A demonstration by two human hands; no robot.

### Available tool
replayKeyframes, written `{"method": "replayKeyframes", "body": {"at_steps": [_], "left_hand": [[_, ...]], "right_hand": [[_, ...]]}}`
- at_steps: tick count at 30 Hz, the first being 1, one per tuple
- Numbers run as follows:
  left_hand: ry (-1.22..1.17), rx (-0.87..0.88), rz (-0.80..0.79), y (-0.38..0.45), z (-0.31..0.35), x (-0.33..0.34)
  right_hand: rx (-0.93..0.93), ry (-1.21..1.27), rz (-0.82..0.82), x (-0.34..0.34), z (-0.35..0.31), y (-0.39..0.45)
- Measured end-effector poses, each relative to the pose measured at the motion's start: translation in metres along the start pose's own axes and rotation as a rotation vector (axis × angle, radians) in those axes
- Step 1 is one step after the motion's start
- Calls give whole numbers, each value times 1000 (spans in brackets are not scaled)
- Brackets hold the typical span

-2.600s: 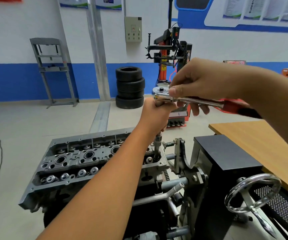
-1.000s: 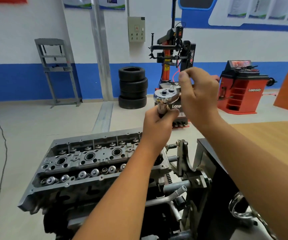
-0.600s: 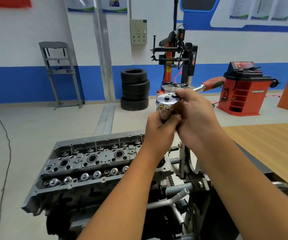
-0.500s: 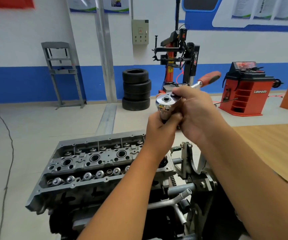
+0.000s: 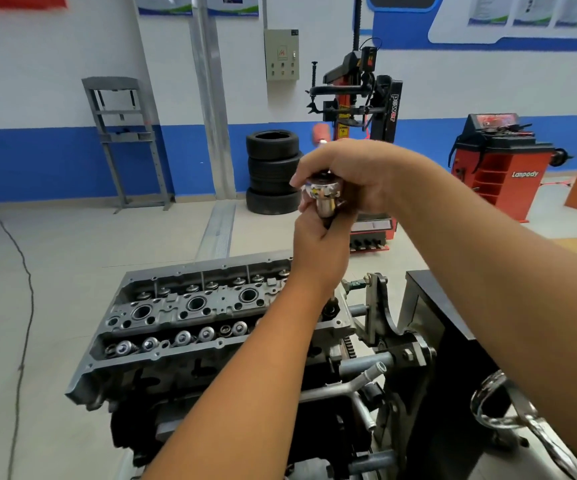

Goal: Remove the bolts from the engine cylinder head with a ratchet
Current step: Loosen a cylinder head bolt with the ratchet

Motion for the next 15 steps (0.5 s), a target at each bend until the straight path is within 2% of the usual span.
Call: {"method": "replayKeyframes", "body": {"at_steps": [2, 4, 6, 8, 9, 10, 12, 13, 15], "left_hand": [[-27, -14, -68, -2, 1, 0], [-52, -60, -117, 0, 0, -5], [-79, -71, -164, 2, -2, -10], [-77, -45, -160, 1, -3, -11], [-39, -24, -125, 1, -4, -9], [23, -5, -83, 1, -4, -6], [129, 17, -18, 1, -7, 2], [138, 21, -1, 2, -9, 3], [84, 3, -23, 1, -12, 1]], "right_hand": [[19, -26, -106, -4, 0, -4], [-13, 111, -63, 1, 6, -6], [-130, 268, 141, 10, 15, -7], [-223, 348, 460, 19, 27, -11], [-224, 408, 589, 21, 32, -12], [-195, 534, 648, 22, 35, -12], [-143, 741, 634, 21, 32, -10], [-117, 688, 621, 18, 27, -10], [-103, 518, 491, 11, 12, -8]]}}
Point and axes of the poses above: each hand's wrist, its own y-axis towards the middle knuckle, its own x-axis out of the palm, z = x × y, the point moved 2 cm from there along y, towards the middle knuckle, and after that the axes turned 2 degrees about -x, right-handed, at the moved point
